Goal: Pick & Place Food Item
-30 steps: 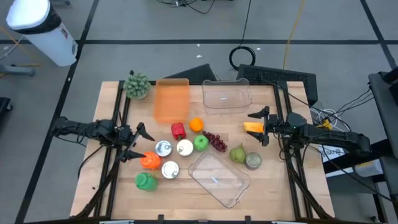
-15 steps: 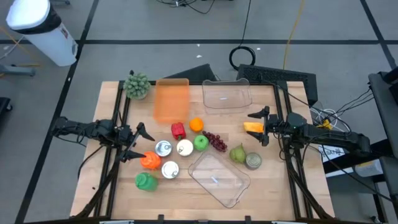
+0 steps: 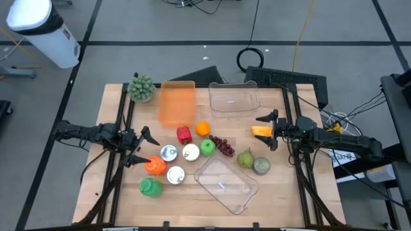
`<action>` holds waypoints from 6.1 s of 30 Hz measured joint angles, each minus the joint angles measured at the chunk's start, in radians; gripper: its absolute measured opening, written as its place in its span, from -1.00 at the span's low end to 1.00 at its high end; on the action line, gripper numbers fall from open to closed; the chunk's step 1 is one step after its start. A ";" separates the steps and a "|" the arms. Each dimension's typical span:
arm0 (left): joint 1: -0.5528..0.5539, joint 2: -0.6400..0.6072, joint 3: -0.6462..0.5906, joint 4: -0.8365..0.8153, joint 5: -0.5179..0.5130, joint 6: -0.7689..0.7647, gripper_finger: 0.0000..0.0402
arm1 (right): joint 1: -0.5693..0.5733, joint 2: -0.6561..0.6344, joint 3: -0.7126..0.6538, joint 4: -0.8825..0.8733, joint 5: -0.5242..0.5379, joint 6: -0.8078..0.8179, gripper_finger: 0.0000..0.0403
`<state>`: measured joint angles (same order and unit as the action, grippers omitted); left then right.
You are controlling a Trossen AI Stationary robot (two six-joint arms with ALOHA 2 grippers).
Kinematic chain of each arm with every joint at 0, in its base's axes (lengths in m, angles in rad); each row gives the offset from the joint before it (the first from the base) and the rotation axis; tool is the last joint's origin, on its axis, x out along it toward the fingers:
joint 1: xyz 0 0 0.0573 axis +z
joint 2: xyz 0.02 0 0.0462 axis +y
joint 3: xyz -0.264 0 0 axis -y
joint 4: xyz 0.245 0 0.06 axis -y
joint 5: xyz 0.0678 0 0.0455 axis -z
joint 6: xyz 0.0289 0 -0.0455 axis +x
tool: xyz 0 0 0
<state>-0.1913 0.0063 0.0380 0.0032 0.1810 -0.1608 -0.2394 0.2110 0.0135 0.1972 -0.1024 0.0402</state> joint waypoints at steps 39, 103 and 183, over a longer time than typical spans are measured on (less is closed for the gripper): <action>-0.001 0.000 0.000 0.000 0.000 0.000 0.98 | -0.001 0.003 0.000 0.473 0.069 0.625 0.93; 0.000 0.000 0.000 0.000 0.001 0.000 0.98 | 0.025 0.815 0.484 -0.736 0.308 0.378 0.93; 0.000 0.000 0.001 0.232 -0.218 0.131 0.98 | 0.051 0.725 0.403 0.131 0.021 0.108 0.20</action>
<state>-0.1917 0.0063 0.0387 0.2353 -0.0374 -0.0300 -0.1884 0.9358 0.4168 0.3281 -0.0818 0.1478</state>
